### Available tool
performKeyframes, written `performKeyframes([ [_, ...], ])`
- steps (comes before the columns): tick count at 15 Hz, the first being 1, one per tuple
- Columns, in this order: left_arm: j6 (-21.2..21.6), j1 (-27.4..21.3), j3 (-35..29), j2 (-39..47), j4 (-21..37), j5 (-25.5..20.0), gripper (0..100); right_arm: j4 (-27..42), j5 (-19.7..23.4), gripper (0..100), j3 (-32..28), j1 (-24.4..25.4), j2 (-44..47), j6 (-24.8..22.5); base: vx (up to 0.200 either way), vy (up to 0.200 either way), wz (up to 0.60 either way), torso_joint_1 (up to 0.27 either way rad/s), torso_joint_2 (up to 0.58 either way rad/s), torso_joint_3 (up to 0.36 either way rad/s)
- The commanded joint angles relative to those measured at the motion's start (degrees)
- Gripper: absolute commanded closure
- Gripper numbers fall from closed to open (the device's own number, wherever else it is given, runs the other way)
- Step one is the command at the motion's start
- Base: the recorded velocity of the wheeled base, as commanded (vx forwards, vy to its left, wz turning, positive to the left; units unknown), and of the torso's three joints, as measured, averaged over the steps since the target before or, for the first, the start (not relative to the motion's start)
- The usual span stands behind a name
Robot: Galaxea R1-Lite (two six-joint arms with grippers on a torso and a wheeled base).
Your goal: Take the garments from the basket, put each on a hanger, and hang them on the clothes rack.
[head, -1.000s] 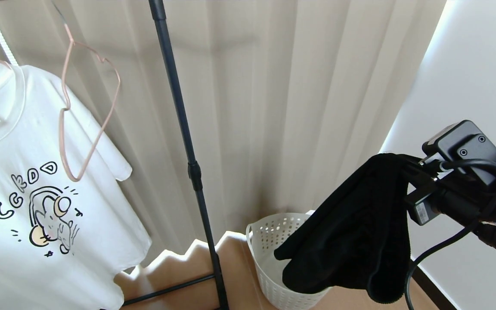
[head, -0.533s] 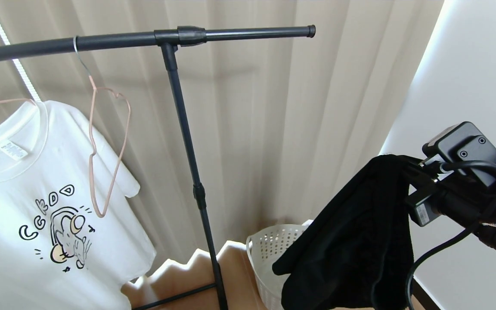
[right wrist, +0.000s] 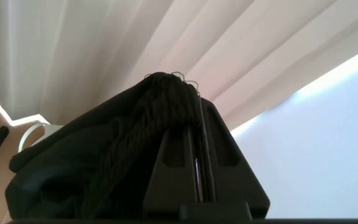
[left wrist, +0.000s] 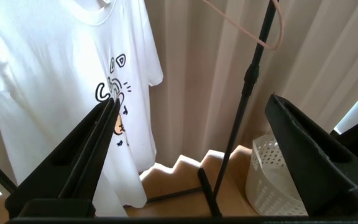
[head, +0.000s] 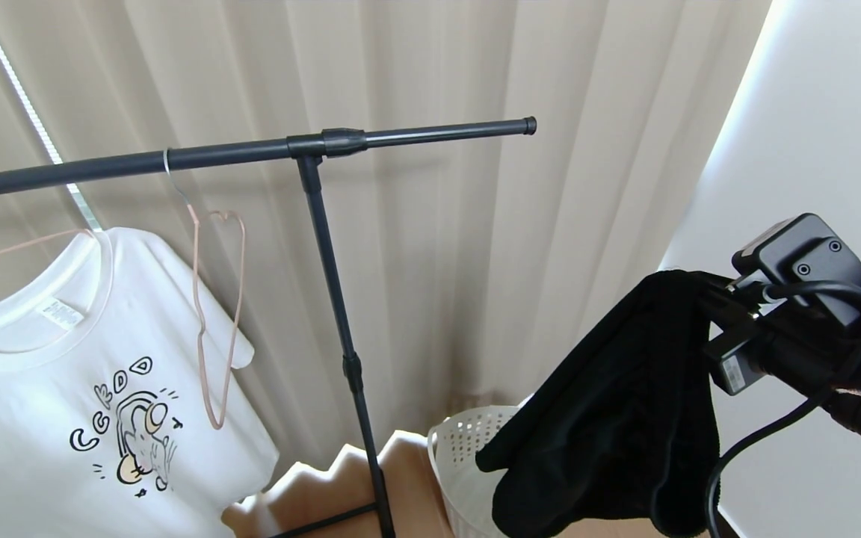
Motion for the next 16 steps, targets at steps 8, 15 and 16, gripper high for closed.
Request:
performKeyframes([
  [8, -0.02, 0.07, 0.00, 0.07, -0.03, 0.02, 0, 0.23, 0.01, 100, 0.06, 0.04, 0.25, 0.00, 0.000, 0.000, 0.00, 0.191, -0.42, -0.230],
  [15, -0.19, -0.02, 0.00, 0.07, -0.12, 0.19, 0, 0.23, -0.08, 100, 0.94, 0.04, 0.07, 0.00, 0.000, 0.000, 0.00, 0.152, -0.34, -0.177],
  [16, -0.19, -0.02, 0.00, 0.07, -0.12, 0.19, 0, 0.23, -0.08, 100, 0.94, 0.04, 0.07, 0.00, 0.000, 0.000, 0.00, 0.036, -0.06, -0.032],
])
